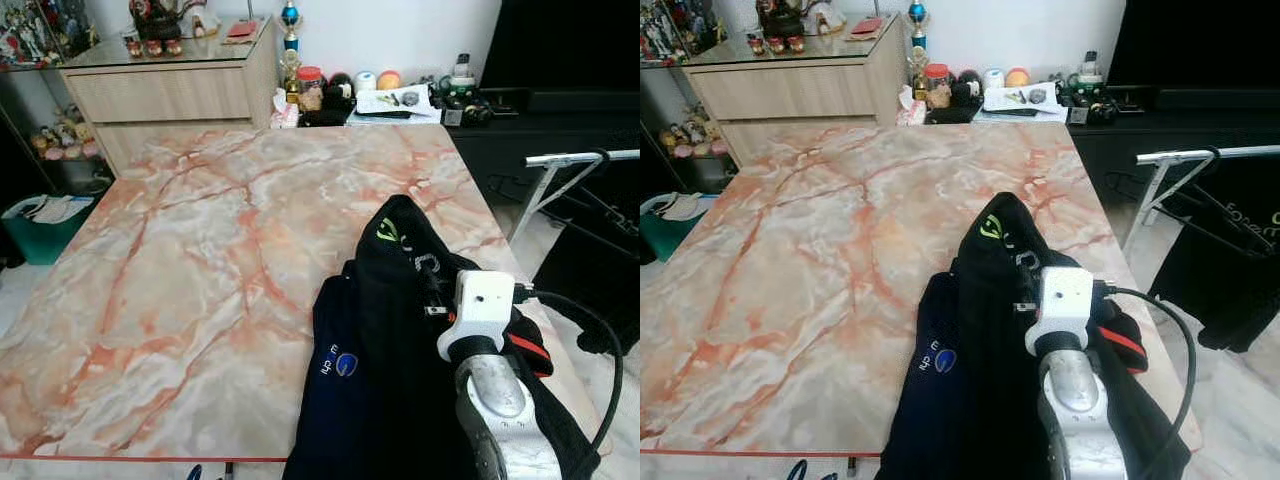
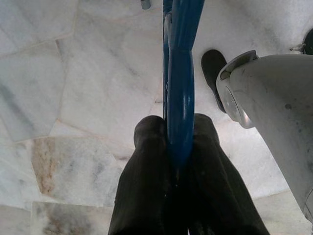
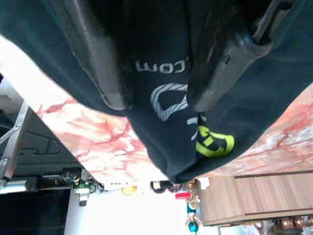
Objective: Hang hanger
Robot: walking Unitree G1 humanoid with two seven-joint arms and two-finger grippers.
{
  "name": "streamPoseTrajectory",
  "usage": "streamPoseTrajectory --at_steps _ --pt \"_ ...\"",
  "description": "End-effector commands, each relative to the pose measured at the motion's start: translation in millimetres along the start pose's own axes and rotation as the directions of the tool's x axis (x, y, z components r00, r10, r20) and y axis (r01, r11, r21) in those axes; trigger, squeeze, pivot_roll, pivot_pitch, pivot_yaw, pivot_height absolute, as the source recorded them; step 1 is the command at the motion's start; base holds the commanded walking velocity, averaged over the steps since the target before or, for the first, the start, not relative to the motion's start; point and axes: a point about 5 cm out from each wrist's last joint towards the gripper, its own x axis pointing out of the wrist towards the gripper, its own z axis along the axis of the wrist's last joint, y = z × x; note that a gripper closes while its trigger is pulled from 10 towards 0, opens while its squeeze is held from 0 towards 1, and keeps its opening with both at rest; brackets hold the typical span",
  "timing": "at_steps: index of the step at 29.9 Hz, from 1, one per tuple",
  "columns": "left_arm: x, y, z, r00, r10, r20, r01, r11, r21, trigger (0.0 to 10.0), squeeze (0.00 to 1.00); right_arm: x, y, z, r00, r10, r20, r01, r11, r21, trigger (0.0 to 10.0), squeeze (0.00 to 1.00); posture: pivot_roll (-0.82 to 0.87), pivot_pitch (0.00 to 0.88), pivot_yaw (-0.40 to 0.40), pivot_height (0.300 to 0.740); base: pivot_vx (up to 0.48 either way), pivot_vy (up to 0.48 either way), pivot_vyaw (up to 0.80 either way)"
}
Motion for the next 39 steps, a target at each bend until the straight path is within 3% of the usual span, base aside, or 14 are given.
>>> streamPoseTrajectory --at_steps 1,12,39 --pt "-0.6 1.2 -4.5 1.000 0.002 -0.015 -0.002 1.000 -0.003 10.0 0.00 2.7 2.6 8.1 0.999 0.007 0.033 -0.007 1.000 0.006 10.0 0.00 -0.09 0.070 0.073 0.740 0.000 0.000 0.00" --pt "-0.6 0.8 -4.8 1.000 0.000 -0.017 0.000 1.000 -0.006 10.0 0.00 1.2 5.4 8.8 0.999 0.011 0.041 -0.011 1.000 0.001 10.0 0.00 -0.09 0.072 0.072 0.740 0.000 0.000 0.00" --pt "-0.5 0.3 -4.1 1.000 -0.003 -0.013 0.003 1.000 -0.015 10.0 0.00 3.6 5.6 7.4 0.999 0.006 0.039 -0.006 1.000 0.009 10.0 0.00 -0.09 0.070 0.071 0.740 -0.302 0.000 0.00"
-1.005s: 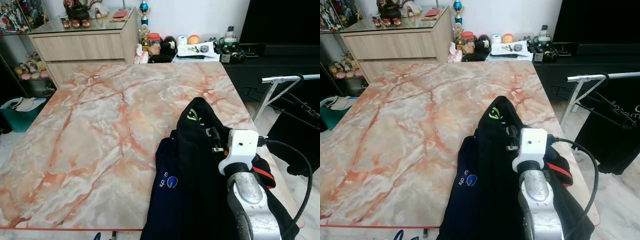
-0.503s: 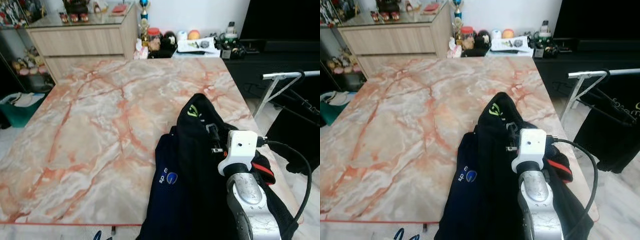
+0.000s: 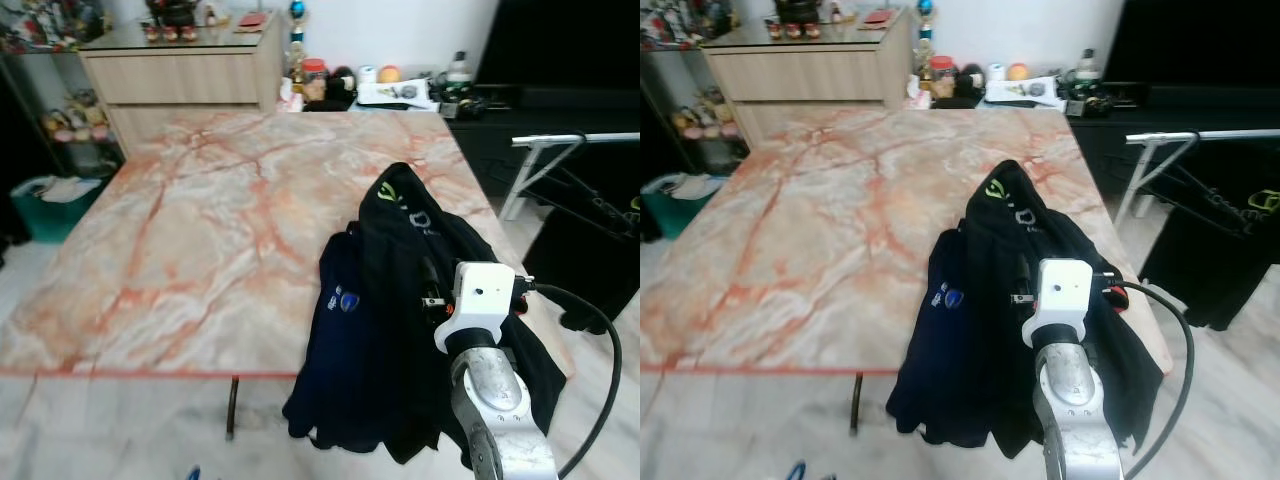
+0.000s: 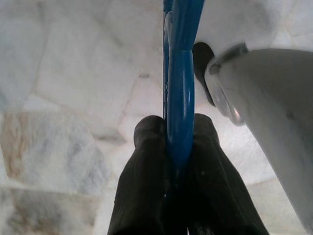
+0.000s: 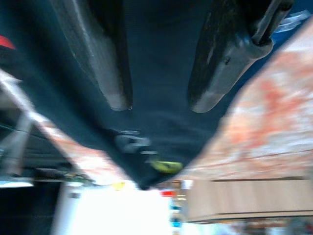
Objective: Hang hanger
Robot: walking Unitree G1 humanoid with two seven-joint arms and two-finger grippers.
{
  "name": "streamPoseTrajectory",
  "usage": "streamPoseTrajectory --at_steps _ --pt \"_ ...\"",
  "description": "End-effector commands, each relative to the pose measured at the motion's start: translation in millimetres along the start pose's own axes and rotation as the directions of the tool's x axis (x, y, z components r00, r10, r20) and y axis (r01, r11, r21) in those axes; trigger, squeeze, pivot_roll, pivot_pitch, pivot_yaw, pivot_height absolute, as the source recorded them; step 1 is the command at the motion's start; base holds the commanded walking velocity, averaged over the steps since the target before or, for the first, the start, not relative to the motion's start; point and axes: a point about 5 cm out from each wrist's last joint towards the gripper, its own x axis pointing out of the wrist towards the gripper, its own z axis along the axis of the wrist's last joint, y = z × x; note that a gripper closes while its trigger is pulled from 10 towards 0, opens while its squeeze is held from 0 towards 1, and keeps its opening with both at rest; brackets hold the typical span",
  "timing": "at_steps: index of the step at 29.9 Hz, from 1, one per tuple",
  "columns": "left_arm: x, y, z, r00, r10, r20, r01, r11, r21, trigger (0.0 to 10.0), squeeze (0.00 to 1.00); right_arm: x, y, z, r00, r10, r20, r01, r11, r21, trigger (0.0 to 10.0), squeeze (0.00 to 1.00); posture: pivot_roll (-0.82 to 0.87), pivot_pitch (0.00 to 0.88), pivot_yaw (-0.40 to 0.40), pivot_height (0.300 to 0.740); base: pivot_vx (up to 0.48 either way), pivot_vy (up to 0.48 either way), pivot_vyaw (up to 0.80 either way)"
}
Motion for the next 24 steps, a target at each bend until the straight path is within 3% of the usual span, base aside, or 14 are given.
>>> streamPoseTrajectory --at_steps 1,11,22,24 --pt "-1.6 -3.4 -17.4 0.998 -0.007 -0.056 0.006 1.000 -0.016 10.0 0.00 0.1 2.2 0.8 1.000 0.008 0.002 -0.008 1.000 0.001 10.0 0.00 -0.09 0.070 0.071 0.740 -0.315 0.000 0.00" --pt "-1.6 -3.3 -17.4 0.998 -0.007 -0.056 0.006 1.000 -0.013 10.0 0.00 0.0 1.7 0.3 1.000 0.004 0.001 -0.004 1.000 0.001 10.0 0.00 -0.09 0.069 0.071 0.740 -0.312 0.000 0.00" --pt "-1.6 -3.0 -16.7 0.998 -0.008 -0.060 0.011 0.999 0.040 10.0 0.00 0.1 1.7 -0.7 1.000 0.004 0.000 -0.004 1.000 0.001 10.0 0.00 -0.09 0.063 0.072 0.740 0.000 0.000 0.00" --pt "-1.6 -2.7 -16.7 0.998 -0.005 -0.059 0.008 0.999 0.044 10.0 0.00 0.2 2.1 -0.8 1.000 0.005 0.000 -0.005 1.000 0.000 10.0 0.00 -0.09 0.062 0.072 0.740 0.000 -0.480 0.00"
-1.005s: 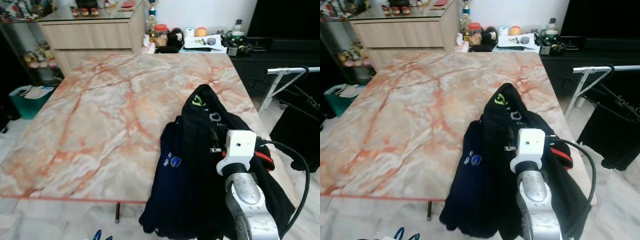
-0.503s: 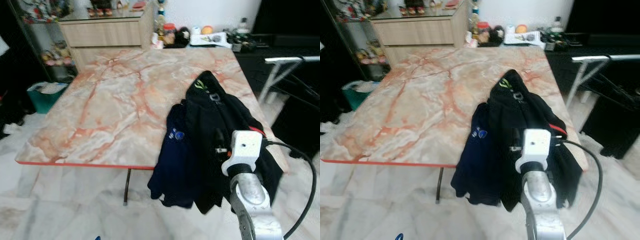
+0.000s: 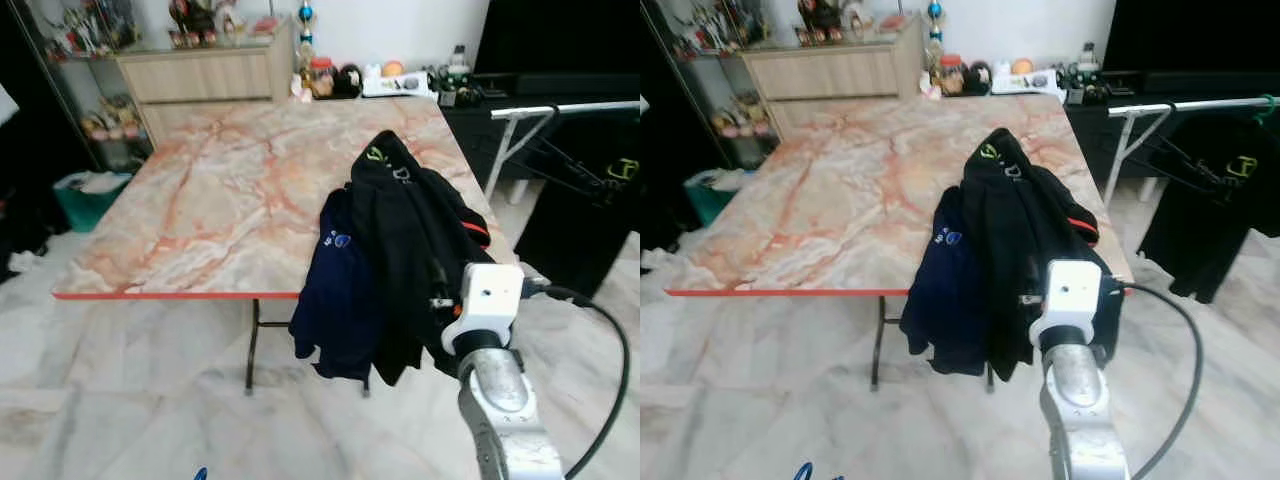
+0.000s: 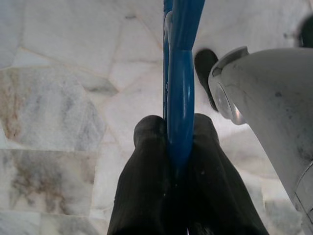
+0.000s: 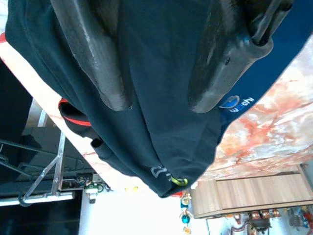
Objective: Hang hanger
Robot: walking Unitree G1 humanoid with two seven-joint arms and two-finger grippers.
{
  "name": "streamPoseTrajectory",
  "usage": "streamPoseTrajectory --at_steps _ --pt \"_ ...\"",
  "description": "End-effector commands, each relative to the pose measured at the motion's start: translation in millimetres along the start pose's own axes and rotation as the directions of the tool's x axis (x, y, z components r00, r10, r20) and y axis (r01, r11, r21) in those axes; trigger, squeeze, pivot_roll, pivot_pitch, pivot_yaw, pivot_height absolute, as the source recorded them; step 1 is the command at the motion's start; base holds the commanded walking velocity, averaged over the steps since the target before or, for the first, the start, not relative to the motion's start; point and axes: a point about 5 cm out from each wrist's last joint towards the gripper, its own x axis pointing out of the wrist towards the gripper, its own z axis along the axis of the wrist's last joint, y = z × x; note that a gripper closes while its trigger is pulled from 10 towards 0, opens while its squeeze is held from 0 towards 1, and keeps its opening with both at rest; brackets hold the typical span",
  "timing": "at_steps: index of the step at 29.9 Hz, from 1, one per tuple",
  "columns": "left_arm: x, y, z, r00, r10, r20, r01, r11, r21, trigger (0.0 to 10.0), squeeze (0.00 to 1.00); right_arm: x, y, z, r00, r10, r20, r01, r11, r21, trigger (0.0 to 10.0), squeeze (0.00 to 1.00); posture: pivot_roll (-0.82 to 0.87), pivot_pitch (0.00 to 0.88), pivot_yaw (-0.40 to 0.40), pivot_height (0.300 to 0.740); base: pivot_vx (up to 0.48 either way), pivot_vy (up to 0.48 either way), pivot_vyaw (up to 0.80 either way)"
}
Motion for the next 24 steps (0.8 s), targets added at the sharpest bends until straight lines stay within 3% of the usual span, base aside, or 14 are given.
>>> streamPoseTrajectory --at_steps 1,24 --pt "-0.8 4.3 -2.1 1.000 0.015 -0.009 -0.015 1.000 0.027 10.0 0.00 0.8 2.7 2.4 1.000 0.011 0.010 -0.011 1.000 -0.003 10.0 0.00 -0.09 0.061 0.072 0.740 0.000 -0.480 0.00" --pt "-0.8 4.3 -2.1 1.000 0.014 -0.009 -0.014 1.000 0.020 10.0 0.00 0.3 -4.8 -5.1 0.999 -0.037 -0.019 0.037 0.999 0.007 10.0 0.00 -0.09 0.066 0.071 0.740 0.000 -0.480 0.00"
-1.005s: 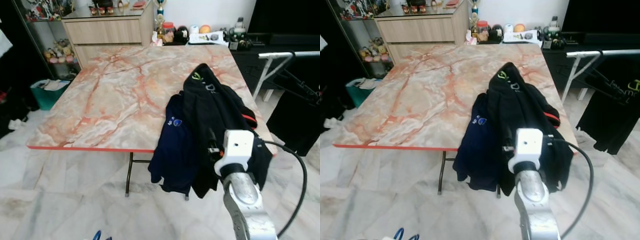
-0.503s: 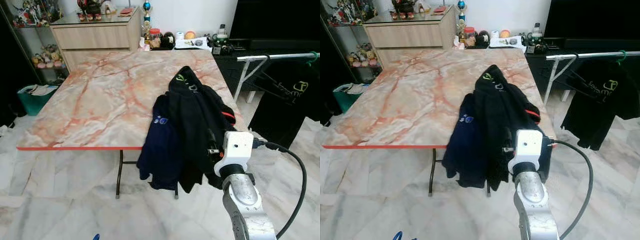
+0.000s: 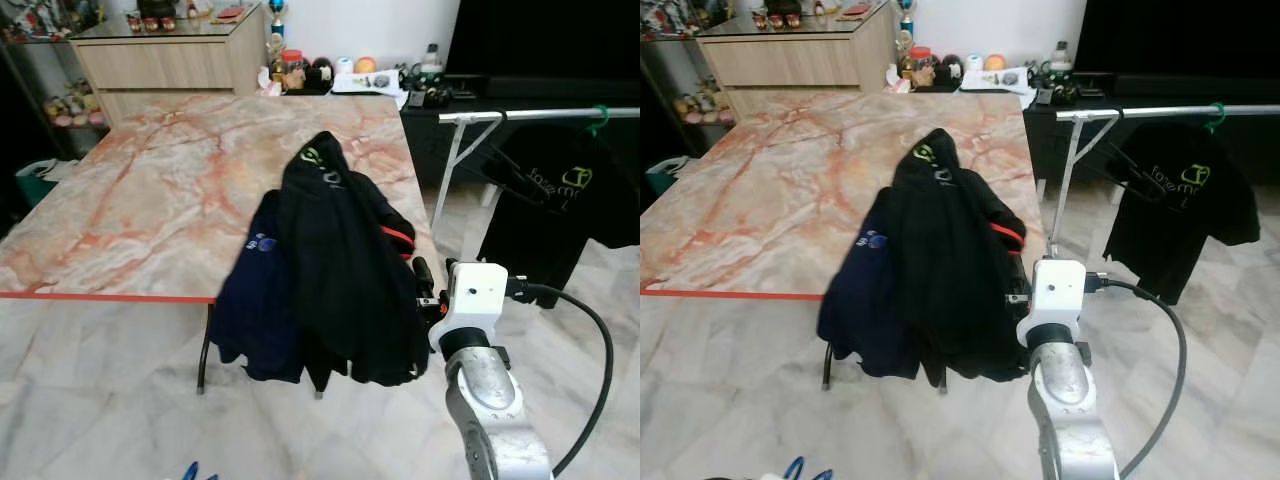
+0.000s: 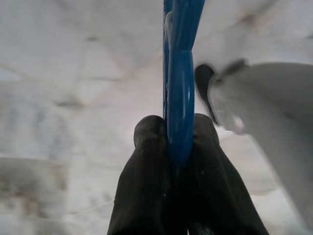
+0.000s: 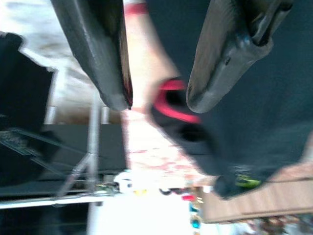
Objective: Hang hanger
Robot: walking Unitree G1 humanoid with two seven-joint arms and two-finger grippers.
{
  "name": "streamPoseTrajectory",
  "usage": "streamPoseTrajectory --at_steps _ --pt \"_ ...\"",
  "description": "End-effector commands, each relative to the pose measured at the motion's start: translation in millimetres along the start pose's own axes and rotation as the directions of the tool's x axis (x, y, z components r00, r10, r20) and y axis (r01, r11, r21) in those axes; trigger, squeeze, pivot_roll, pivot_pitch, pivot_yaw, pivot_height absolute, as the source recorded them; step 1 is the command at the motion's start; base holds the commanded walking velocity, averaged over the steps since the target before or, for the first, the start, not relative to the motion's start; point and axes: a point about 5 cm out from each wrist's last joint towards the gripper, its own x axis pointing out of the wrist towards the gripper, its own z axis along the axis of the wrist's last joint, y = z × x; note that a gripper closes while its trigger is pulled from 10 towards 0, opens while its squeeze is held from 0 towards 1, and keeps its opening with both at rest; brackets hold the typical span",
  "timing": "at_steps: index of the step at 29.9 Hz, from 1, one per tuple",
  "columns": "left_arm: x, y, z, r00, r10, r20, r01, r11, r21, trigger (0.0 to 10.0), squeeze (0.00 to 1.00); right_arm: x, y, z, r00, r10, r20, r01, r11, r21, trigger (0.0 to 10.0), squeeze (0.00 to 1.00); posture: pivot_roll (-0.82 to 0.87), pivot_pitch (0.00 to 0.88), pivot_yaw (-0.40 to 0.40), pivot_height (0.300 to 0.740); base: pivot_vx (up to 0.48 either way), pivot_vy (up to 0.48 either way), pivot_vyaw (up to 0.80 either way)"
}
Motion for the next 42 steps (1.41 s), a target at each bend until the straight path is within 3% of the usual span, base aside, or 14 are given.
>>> streamPoseTrajectory --at_steps 1,5,23,37,42 --pt "-1.5 5.5 -6 1.000 0.015 -0.018 -0.015 1.000 -0.004 10.0 0.00 -0.4 0.5 0 1.000 -0.015 -0.002 0.015 1.000 0.020 10.0 0.00 -0.09 0.066 0.071 0.740 0.000 -0.480 0.00" --pt "-1.5 5.6 -6 1.000 0.016 -0.018 -0.016 1.000 -0.006 10.0 0.00 -2.6 -10.9 -10 0.994 -0.096 -0.044 0.099 0.993 0.059 10.0 0.00 -0.08 0.068 0.071 0.740 0.000 -0.480 0.00" --pt "-1.5 5.8 -6 1.000 0.016 -0.018 -0.016 1.000 -0.006 10.0 0.00 -4.0 -22.5 -21 0.980 -0.176 -0.097 0.186 0.976 0.113 10.0 0.00 -0.09 0.068 0.072 0.740 0.000 -0.480 -0.22" --pt "-1.4 5.7 -6 1.000 0.017 -0.018 -0.018 1.000 -0.007 10.0 0.00 -9.0 -35.2 -45 0.957 -0.220 -0.189 0.247 0.960 0.133 10.0 0.00 -0.08 0.071 0.071 0.740 0.000 -0.468 0.00" --pt "-1.5 7.1 -5 0.999 0.042 -0.010 -0.043 0.999 -0.004 10.0 0.00 -13.2 -44.7 -65 0.935 -0.248 -0.255 0.288 0.948 0.134 10.0 0.00 -0.08 0.071 0.071 0.740 0.000 -0.063 0.00"
